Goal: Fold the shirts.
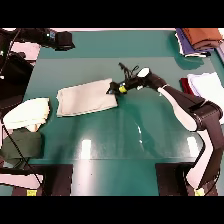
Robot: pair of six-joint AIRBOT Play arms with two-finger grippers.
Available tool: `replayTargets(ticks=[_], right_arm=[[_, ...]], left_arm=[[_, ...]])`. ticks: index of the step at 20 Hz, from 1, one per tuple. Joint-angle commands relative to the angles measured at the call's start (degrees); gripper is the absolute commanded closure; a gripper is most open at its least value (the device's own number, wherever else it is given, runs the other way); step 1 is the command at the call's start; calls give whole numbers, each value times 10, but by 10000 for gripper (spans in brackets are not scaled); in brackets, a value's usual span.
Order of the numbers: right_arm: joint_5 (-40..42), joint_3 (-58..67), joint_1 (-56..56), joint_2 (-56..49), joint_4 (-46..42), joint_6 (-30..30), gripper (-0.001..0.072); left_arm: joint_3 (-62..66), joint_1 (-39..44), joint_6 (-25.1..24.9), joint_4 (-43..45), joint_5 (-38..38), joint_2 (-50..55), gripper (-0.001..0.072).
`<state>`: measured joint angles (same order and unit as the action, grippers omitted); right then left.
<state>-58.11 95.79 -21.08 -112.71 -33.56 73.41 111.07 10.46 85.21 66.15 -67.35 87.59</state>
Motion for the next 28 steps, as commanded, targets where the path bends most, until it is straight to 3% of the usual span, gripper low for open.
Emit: replayTargets(ticks=[1, 6, 15, 21, 28], right_arm=[[-26, 65, 50, 28, -115, 18, 693], [-57, 81, 227, 127, -248, 49, 693], [-51, 81, 553, 185, -223, 52, 693], [-42, 82, 596, 198, -194, 50, 693], [-25, 82, 595, 294, -171, 45, 693]], left_arm=[[0, 24, -2, 11, -2, 0, 685], [1, 71, -2, 11, 9, 0, 684], [1, 97, 3, 8, 17, 0, 685], [1, 97, 18, 8, 18, 0, 684], [1, 97, 17, 8, 18, 0, 684]])
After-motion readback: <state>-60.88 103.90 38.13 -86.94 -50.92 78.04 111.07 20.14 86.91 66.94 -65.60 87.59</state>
